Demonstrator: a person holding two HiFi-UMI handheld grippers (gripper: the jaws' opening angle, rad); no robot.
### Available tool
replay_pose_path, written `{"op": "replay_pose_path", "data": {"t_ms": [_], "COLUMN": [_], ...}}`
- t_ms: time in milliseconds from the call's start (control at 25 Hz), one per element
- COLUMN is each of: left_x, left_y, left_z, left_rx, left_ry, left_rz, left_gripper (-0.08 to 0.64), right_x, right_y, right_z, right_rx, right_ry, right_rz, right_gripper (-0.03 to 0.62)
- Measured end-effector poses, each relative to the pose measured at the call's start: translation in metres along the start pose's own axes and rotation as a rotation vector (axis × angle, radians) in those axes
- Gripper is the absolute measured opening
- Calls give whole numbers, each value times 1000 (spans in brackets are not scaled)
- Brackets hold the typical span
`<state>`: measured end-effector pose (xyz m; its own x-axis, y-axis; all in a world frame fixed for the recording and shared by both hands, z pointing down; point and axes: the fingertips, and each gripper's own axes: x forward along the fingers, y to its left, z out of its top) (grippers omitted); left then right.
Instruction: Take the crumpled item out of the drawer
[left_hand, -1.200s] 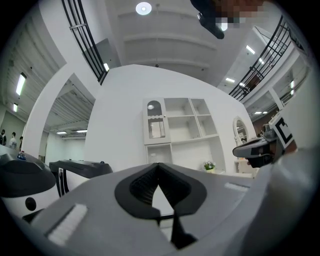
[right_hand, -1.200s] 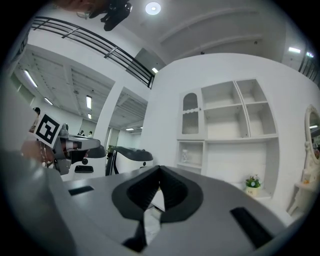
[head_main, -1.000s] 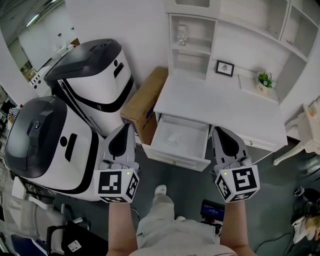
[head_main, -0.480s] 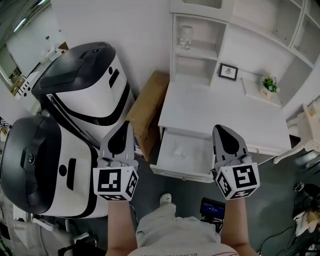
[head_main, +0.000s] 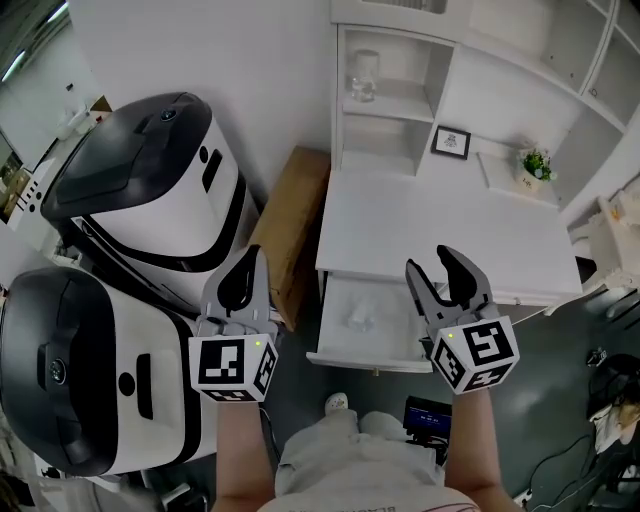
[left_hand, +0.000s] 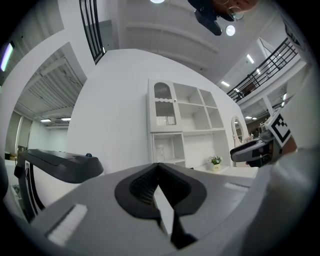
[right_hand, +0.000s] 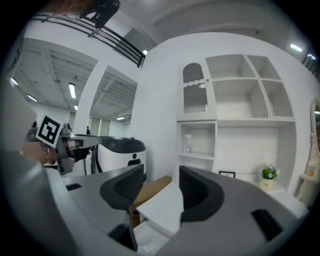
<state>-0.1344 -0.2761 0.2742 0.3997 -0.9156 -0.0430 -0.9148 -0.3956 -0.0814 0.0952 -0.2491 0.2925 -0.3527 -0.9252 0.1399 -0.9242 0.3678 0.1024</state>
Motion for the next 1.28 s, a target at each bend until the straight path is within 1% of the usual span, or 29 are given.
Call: {"op": "replay_pose_path", "data": {"t_ms": [80,160,320,440,680,920,1280], "left_x": [5,9,14,19,25,34,47], "left_y": [2,3,2,1,-3,-7,-17], "left_z": [-5,-9,-17,-26,-54,-84,-143], "left_rx": [-7,-14,-21,-25,-49,-65,-86], "left_ry": [8,16,33,51,110,176,277], "left_rz": [-5,-10,-16,-17,-10,-1,-31], "left_gripper": [9,9,9,9,9,9,9], "right_x": [7,11,18,24,38,52,74], "right_y": [1,2,0,-7,-18,-19,-1], "right_z": [-3,-5,-14,-26,-73,-133,-247], "right_rx": [-7,-1,35,41,89,154,270], "right_ry": [7,5,34,71,193,326,554], "right_rz": [4,6,18,17,28,61,117], "right_gripper": [259,300,302,302,302,302,293]}}
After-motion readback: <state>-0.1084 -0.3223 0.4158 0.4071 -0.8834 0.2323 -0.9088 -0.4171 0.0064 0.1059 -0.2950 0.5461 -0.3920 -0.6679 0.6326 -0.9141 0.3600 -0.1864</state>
